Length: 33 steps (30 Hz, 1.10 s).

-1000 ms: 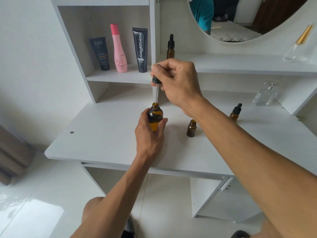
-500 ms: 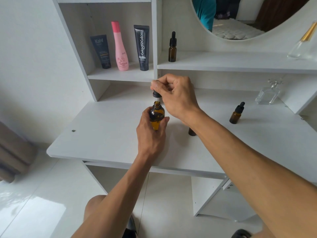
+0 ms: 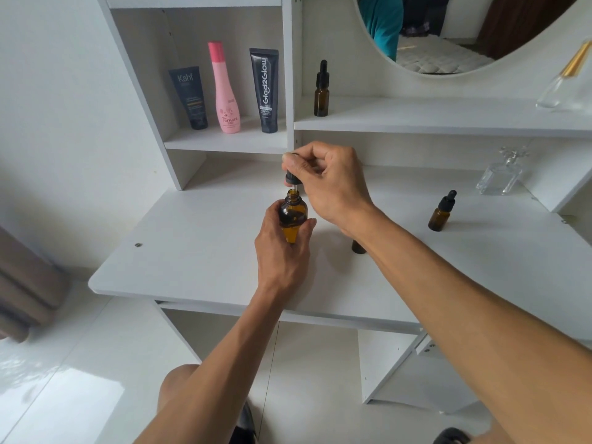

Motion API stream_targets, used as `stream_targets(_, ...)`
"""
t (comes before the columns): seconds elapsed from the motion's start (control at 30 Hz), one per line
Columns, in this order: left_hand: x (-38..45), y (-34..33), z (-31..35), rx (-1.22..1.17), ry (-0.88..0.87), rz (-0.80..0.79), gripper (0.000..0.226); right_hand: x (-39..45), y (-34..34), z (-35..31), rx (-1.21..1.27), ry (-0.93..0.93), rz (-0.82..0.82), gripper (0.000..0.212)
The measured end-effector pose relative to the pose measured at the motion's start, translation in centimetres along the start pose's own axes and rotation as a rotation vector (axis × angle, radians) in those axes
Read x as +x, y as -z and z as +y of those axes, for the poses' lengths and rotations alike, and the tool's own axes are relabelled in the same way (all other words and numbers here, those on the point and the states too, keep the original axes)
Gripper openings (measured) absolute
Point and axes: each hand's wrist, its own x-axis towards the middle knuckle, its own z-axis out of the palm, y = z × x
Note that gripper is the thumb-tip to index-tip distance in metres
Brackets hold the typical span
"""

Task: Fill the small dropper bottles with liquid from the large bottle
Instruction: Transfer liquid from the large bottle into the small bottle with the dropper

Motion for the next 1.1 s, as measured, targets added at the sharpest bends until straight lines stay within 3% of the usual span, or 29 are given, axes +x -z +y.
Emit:
stream_targets(0.6,-0.1,0.0,0.1,0.021,0.005,-0.009,0.046,1.0,3.2,-4.1,0.283,0.021,0.122,0.008)
stream_targets(1.1,-0.2,0.1,0.2,0.048,0.017,-0.007,0.05,-0.6,9.0,-1.4,0.135,-0.045,0.233,0.009)
